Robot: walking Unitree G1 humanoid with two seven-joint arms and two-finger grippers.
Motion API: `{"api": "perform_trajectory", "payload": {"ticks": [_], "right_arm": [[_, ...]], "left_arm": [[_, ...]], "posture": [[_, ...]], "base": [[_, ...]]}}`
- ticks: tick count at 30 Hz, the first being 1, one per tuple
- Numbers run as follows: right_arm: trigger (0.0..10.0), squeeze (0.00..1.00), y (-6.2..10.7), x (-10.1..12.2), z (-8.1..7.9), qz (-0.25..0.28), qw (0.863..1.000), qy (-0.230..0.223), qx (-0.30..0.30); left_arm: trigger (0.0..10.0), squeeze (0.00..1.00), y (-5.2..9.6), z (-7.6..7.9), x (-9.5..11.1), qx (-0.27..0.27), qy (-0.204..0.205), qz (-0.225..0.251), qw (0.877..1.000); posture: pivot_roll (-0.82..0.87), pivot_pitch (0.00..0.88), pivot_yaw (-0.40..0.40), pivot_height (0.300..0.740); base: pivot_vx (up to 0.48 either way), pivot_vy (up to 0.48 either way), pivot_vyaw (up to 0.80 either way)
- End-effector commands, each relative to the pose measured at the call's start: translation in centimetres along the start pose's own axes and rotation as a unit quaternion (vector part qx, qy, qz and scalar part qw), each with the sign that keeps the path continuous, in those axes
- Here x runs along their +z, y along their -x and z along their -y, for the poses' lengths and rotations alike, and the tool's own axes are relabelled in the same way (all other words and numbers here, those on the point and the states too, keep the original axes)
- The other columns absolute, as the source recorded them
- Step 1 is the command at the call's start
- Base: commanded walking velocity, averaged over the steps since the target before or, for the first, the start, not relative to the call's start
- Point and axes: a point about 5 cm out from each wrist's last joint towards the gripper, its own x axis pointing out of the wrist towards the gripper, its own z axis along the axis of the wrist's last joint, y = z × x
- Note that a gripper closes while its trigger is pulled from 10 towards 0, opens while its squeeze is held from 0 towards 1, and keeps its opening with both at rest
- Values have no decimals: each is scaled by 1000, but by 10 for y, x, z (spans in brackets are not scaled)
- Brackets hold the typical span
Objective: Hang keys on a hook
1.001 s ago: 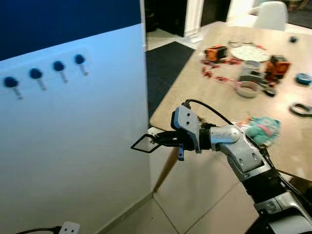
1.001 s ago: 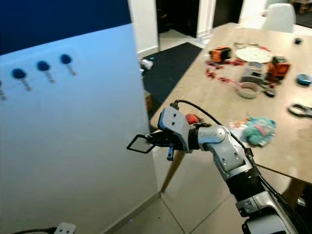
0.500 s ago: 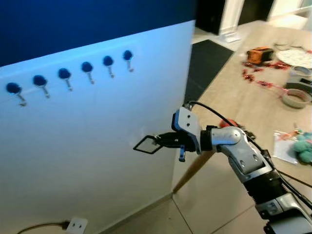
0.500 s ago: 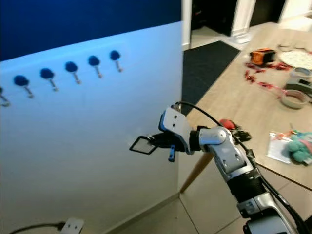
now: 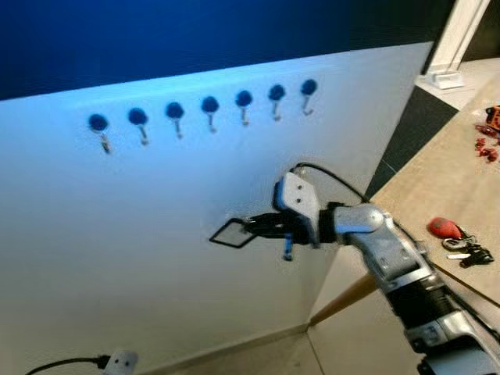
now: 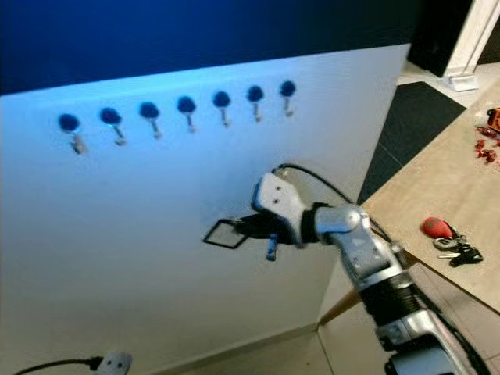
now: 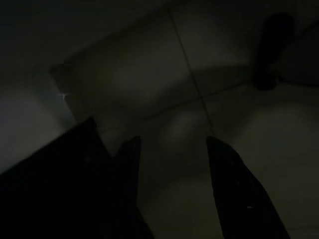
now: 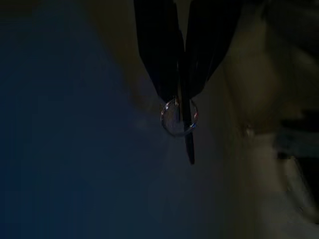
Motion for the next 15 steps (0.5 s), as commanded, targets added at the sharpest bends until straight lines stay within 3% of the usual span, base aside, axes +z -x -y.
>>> {"api": "perform_trajectory", "payload": {"ticks": [1, 10, 15], "right_arm": [[10000, 0, 1, -3, -2, -5, 1000, -6, 4], [10000, 0, 1, -4, -3, -6, 1000, -13, 1], [10000, 0, 1, -6, -3, -16, 1000, -9, -7]], "left_arm": [[10000, 0, 1, 0, -9, 1, -2, -14, 1000], [10000, 0, 0, 1, -6, -2, 1, -10, 1000], [10000, 0, 0, 2, -5, -7, 7, -7, 1000]], "posture": [[-79, 41, 55, 740], [-84, 45, 58, 740], [-86, 45, 59, 740]], "base": [[0, 0, 763], [0, 0, 719], [0, 0, 0]]}}
